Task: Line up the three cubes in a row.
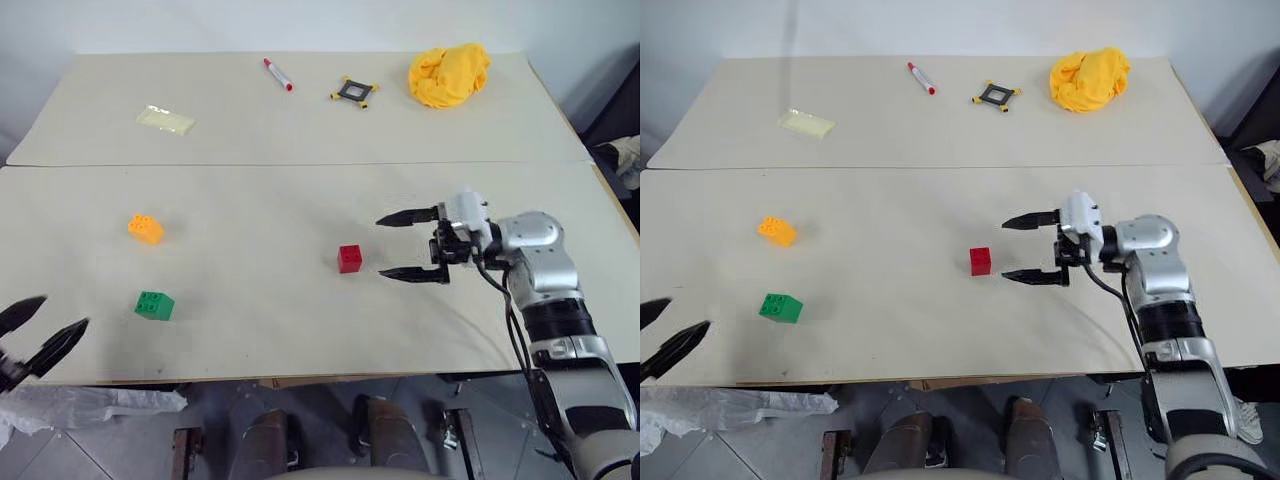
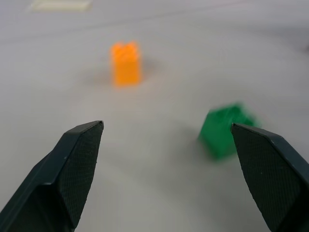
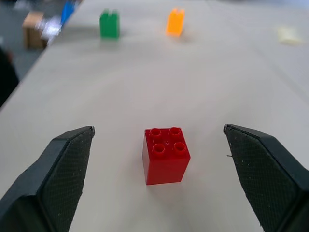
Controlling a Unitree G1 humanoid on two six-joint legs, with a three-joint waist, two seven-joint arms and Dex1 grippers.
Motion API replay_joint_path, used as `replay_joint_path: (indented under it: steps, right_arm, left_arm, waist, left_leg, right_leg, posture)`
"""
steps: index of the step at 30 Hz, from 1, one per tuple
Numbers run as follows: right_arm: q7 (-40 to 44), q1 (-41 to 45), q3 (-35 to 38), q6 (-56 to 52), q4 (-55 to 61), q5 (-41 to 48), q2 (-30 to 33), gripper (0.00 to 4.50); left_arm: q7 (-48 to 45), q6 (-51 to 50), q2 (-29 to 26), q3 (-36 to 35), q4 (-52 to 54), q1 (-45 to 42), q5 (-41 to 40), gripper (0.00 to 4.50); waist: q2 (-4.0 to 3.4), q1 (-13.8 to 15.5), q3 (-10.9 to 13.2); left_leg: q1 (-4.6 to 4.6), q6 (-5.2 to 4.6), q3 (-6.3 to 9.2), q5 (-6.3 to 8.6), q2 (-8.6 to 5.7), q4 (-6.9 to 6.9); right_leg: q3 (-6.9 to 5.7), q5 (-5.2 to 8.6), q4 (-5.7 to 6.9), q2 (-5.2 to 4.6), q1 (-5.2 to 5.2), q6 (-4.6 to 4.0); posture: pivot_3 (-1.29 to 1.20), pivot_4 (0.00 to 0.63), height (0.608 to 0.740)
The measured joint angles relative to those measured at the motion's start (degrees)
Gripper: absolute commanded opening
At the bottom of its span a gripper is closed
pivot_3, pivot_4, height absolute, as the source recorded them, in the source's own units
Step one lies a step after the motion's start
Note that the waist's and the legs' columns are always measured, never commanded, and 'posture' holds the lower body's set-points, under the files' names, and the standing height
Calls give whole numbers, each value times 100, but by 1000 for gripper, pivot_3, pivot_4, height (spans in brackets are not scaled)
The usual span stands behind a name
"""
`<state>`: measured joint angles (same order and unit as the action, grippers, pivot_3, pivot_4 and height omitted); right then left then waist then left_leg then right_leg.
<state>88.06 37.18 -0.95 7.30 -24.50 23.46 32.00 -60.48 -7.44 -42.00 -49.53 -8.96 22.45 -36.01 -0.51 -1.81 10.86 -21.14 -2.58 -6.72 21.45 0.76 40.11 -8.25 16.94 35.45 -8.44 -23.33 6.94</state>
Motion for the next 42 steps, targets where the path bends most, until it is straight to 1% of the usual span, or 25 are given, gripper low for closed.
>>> replay_joint_path:
  steps: [2,4,6,8,10,12,14,16,18,19,20,22,25,28,29,30,33,37,38,40,42]
  right_arm:
    - [12,-302,113,136,32,131,-6,4494]
    - [1,-668,189,-97,246,414,-16,4494]
    - [-9,-882,221,-281,474,632,-21,4494]
    - [-20,-1059,269,-313,676,747,-22,4494]
    - [-23,-1228,286,-260,816,753,-26,4494]
    - [-37,-1362,286,-229,930,753,-47,4494]
    - [-51,-1386,287,-229,992,753,-66,4494]
    - [-71,-1464,334,-234,1121,753,-66,4494]
    - [-96,-1569,317,-269,1243,752,-100,4494]
    - [-103,-1578,264,-296,1308,752,-130,4494]
    - [-109,-1579,214,-359,1386,752,-142,4494]
    - [-125,-1580,199,-423,1494,753,-144,4494]
    - [-153,-1572,153,-518,1537,754,-174,4494]
    - [-159,-1567,111,-613,1540,753,-217,4494]
    - [-159,-1560,111,-619,1541,753,-217,4500]
    - [-161,-1549,112,-624,1540,753,-217,4500]
    - [-181,-1550,111,-637,1541,752,-219,4500]
    - [-232,-1571,110,-662,1555,749,-221,4500]
    - [-253,-1581,111,-675,1571,749,-221,4500]
    - [-298,-1594,115,-725,1626,749,-219,4500]
    - [-343,-1620,143,-740,1650,749,-191,4500]
  left_arm:
    - [-46,76,133,-89,-244,240,24,4500]
    - [-80,118,316,-120,-321,473,29,4500]
    - [-75,114,398,-120,-277,523,12,4500]
    - [32,25,555,-105,105,525,-83,4500]
    - [202,5,820,29,717,543,-95,4500]
    - [544,-10,1207,269,1409,550,-98,4500]
    - [765,-37,1374,413,1732,547,-96,4500]
    - [1198,-20,1708,642,2260,526,-17,4500]
    - [1948,-18,2358,1306,2949,412,363,4500]
    - [2242,-46,2591,1612,3090,328,519,4500]
    - [2546,-127,2714,1774,3135,241,629,4500]
    - [2947,-344,2768,1958,3227,170,734,4500]
    - [3269,-576,2743,2329,3332,75,959,4500]
    - [3703,-626,2755,2348,3258,-177,1131,4500]
    - [3759,-621,2737,2349,3252,-218,1169,4095]
    - [3790,-610,2711,2355,3227,-249,1192,3917]
    - [3784,-560,2663,2377,3018,-354,1213,2988]
    - [3623,-429,2404,2541,2635,-661,1312,1737]
    - [3555,-417,2318,2554,2558,-758,1312,1499]
    - [3317,-363,2081,2585,2373,-873,1296,1504]
    - [2860,-281,1858,2589,2270,-951,1126,1504]
  waist:
    - [2,1,-1]
    - [9,34,-2]
    - [12,57,-4]
    - [19,68,-9]
    - [26,63,-13]
    - [27,35,-13]
    - [28,26,-14]
    - [25,18,-16]
    - [25,32,-17]
    - [36,42,-20]
    - [44,47,-25]
    - [46,46,-27]
    - [47,50,-27]
    - [47,65,-27]
    - [47,65,-28]
    - [47,64,-28]
    - [47,65,-27]
    - [46,129,-28]
    - [46,145,-28]
    - [46,161,-28]
    - [47,170,-28]
  left_leg:
    - [3,-1,-3,1,0,0]
    - [2,-1,0,1,-1,3]
    - [1,-1,3,2,-1,9]
    - [6,-1,6,2,-1,12]
    - [8,-1,8,4,-1,11]
    - [9,2,8,5,0,9]
    - [8,3,7,5,6,9]
    - [12,3,2,6,3,6]
    - [13,-2,-2,8,-4,8]
    - [12,-3,-1,7,-4,11]
    - [12,-3,0,7,2,14]
    - [14,-3,-1,7,3,14]
    - [13,-3,-2,7,1,14]
    - [13,-3,0,7,1,16]
    - [13,-3,-1,7,1,16]
    - [13,-4,-1,7,0,16]
    - [12,-4,-1,8,1,16]
    - [14,-4,-3,7,0,20]
    - [13,-4,-3,7,0,21]
    - [13,-4,-4,7,0,21]
    - [8,-4,-2,7,0,21]
  right_leg:
    - [5,0,1,-2,0,0]
    - [7,0,2,-5,0,0]
    - [8,-1,5,-10,1,-1]
    - [24,-1,6,-15,7,-2]
    - [51,-2,5,-17,9,-2]
    - [56,-2,4,-16,8,-3]
    - [54,-2,3,-10,7,-5]
    - [57,-1,2,-11,8,-5]
    - [61,-4,1,-13,12,-1]
    - [60,-4,3,-11,11,0]
    - [57,-4,5,-7,11,-1]
    - [59,-4,5,-6,11,-2]
    - [56,-4,4,-7,11,-2]
    - [55,-4,5,-8,11,-2]
    - [55,-4,5,-8,12,-2]
    - [54,-4,4,-8,11,-2]
    - [49,-4,4,-8,11,-2]
    - [44,-4,7,-8,12,-1]
    - [44,-4,7,-7,12,-1]
    - [42,-4,7,-7,11,-1]
    - [36,-4,7,-8,9,-2]
  posture:
    - [0,150,740]
    - [0,150,740]
    - [0,150,740]
    - [0,150,740]
    - [0,150,740]
    - [0,150,740]
    - [0,150,740]
    - [0,150,740]
    - [0,150,740]
    - [0,150,740]
    - [0,150,740]
    - [0,150,740]
    - [0,150,740]
    - [0,150,740]
    - [0,150,740]
    - [0,150,740]
    - [0,150,740]
    - [0,150,740]
    - [0,150,740]
    - [0,150,740]
    - [0,150,740]
